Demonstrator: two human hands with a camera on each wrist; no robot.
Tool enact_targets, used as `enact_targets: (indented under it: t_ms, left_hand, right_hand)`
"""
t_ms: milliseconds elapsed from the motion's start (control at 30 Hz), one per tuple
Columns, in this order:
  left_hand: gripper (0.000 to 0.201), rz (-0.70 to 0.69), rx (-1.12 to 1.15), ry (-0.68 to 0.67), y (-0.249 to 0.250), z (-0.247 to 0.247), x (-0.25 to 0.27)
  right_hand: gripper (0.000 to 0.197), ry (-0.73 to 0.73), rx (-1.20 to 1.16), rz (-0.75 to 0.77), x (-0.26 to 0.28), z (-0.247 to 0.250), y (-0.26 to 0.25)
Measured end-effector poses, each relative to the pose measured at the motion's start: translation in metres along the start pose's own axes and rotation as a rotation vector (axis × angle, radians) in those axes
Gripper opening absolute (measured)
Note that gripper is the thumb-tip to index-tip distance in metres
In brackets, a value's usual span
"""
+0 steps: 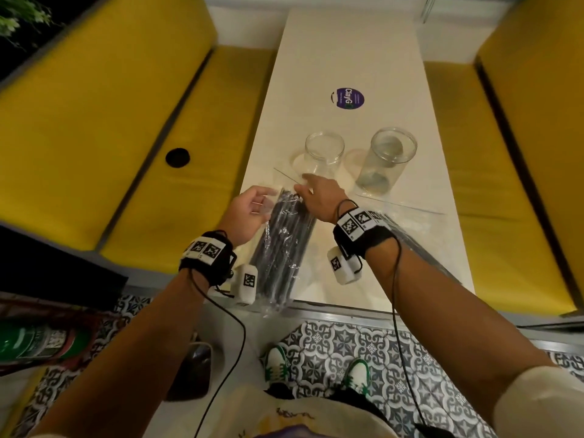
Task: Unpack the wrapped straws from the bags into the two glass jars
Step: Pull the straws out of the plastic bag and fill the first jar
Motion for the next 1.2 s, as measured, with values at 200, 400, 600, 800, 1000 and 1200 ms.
enact_targets:
  t_ms: [200,400,600,800,1000,1200]
  left_hand:
    - [0.037,0.044,-0.058,0.096,0.010,0.004,-0.005]
    - [0.018,-0.125,-0.246,0.430,0.070,0.010,0.008]
    - [0.032,0.014,0.026,0.256,0.081,-0.011,-0.021]
    - [0.031,0.098,0.262,0.123,0.065,-0.016,-0.027]
    - [0.012,0.053,0.307,0.092,0.070,-0.012,-0.029]
    - [0.022,-0.008,0.223,0.135,0.074,-0.013,-0.029]
  right_hand:
    - [0.031,0.238,-0.264,0.066,0.018,0.019,-0.001]
    - [0.018,0.511,-0.330,0.006,0.039,0.051,0.008]
    - [0.011,0.530,-0.420,0.066,0.060,0.043,-0.009]
    - [0.011,0.546,-0.390,0.172,0.074,0.039,-0.022]
    - [0.018,0.462,-0.381,0.123,0.068,0.035,-0.023]
    - [0.036,0.407,-0.479,0.024,0.055,0.036,-0.018]
Point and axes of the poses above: each hand's wrist, its own x-axis away from the middle knuckle, its own z-axis out of the back of the hand, y = z × x, the point moved 8 cm from there along -x, towards the middle knuckle, and after that the axes turned 6 degrees about -y, right-handed, at the moved point
